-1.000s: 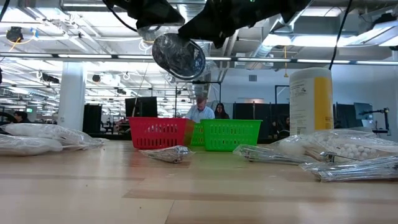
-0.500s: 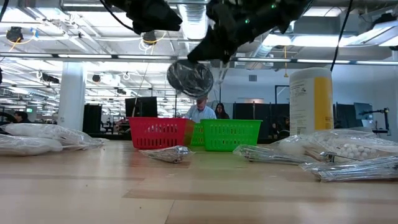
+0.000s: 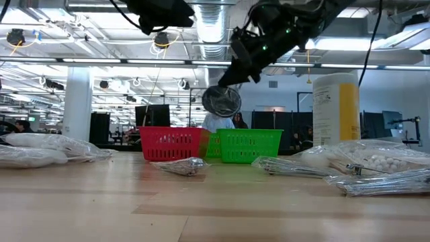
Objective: Pick & Place Travel size toiletries
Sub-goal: Put the black hairbrush into the top green bin
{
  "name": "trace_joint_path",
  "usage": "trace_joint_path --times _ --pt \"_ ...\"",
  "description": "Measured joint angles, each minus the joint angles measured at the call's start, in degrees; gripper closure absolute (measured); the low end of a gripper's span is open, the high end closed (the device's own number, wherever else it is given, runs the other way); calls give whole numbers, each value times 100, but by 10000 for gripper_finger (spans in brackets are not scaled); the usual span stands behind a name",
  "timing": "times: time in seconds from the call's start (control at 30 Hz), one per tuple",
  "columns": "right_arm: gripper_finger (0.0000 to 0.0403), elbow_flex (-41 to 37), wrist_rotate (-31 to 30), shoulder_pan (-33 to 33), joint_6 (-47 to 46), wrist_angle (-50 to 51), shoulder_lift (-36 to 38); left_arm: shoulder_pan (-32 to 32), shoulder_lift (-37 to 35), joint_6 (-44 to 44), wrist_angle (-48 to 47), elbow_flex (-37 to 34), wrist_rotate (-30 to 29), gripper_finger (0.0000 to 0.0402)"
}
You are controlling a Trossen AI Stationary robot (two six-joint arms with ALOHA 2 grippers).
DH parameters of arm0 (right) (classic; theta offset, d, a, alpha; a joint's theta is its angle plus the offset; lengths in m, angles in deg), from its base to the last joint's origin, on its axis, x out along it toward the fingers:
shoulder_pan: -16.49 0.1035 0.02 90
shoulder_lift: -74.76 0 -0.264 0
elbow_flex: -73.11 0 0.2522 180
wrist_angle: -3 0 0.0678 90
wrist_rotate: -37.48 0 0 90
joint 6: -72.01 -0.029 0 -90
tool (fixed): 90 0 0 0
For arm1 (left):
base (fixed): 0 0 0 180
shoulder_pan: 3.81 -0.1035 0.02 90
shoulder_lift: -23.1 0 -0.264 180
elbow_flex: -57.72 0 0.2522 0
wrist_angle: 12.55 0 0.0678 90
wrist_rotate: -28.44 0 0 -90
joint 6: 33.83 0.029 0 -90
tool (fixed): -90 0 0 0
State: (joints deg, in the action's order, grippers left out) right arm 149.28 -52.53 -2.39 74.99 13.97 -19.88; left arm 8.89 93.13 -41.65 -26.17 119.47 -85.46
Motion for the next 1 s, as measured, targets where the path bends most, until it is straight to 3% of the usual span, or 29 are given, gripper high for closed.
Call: trace_joint_path --times 0.3,0.7,1.0 --pt "403 244 31 -371 51 129 -510 -1 392 -2 86 3 -3 290" --pt "403 1805 478 -443 460 1612 -1725 -1 550 2 101 2 -4 291" --pt "403 2079 769 -445 585 2012 -1769 -23 476 143 99 3 -7 291"
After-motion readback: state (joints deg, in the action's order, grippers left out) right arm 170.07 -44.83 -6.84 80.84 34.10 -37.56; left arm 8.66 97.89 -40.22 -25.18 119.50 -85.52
